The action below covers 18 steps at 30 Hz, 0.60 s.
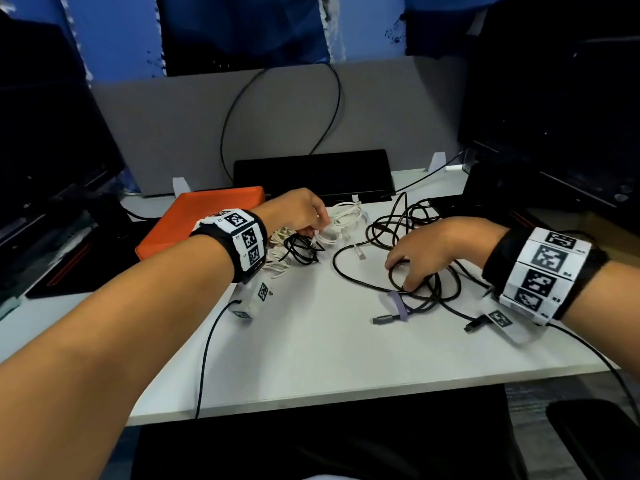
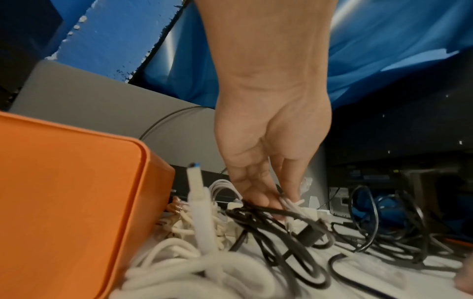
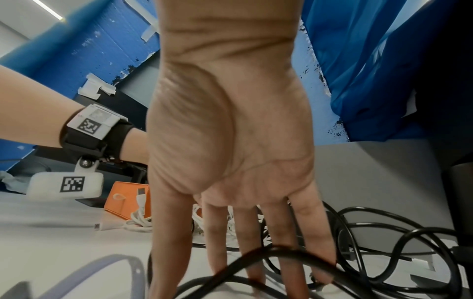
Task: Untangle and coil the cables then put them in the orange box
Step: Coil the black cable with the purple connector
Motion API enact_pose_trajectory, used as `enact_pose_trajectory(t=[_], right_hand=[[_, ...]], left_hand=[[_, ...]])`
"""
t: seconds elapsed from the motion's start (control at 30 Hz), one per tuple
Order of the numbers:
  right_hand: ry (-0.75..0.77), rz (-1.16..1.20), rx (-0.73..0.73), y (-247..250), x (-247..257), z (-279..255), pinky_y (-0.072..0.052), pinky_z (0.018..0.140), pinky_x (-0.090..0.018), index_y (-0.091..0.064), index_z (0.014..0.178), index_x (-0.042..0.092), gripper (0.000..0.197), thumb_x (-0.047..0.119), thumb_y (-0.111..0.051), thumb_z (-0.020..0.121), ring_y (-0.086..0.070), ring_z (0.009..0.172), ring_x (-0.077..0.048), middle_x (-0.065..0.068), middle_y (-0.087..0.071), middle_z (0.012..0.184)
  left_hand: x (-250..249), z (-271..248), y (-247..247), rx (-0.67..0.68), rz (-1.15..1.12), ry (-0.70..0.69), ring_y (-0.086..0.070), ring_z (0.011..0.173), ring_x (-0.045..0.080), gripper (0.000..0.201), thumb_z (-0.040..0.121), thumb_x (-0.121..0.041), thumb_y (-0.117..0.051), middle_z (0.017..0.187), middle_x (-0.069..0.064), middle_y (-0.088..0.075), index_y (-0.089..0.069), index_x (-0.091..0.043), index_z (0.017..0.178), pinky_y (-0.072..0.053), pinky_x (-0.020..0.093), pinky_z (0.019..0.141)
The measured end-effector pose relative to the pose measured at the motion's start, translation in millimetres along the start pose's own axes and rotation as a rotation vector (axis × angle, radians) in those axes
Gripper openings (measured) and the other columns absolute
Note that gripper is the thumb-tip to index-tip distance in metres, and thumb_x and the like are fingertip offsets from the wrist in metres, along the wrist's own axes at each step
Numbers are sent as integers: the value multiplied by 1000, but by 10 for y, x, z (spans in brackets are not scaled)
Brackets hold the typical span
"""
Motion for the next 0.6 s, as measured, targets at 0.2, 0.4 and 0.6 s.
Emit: enact_pose_trajectory(t=[0.2, 0.4, 0.6], right_hand=[[9, 13, 48, -55, -47, 39, -40, 113, -38, -39, 154, 38, 82, 57, -76, 83, -39, 145, -21, 7, -37, 160], [33, 14, -115, -29, -100, 161, -49, 86, -34, -60, 127, 30, 40, 34, -72, 89, -54, 104, -18, 10, -56, 114], [49, 175, -426, 113, -281, 210, -51, 83, -35, -67, 91, 29, 3, 31, -67, 93, -60, 94, -18, 16, -59, 83]], left_hand=[[-169, -24, -15, -55, 451, -82, -67, 87, 12, 19, 87, -9, -65, 81, -12, -67, -73, -25, 83, -51, 24, 70], [-487, -332, -364, 234, 497, -272, -63, 93, 17, 35, 88, -60, -68, 102, -5, -70, -73, -27, 98, -53, 33, 80], [-503, -355, -675, 333, 696, -331, -57, 95, 22, 27, 95, -42, -67, 106, -1, -60, -62, -19, 109, -45, 32, 73]])
Point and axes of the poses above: each hand's wrist, its own z-axis towards the middle knuckle, its own y-axis out of the back of the hand, x = y × z, the point moved 2 cm from there along z, towards the middle knuckle
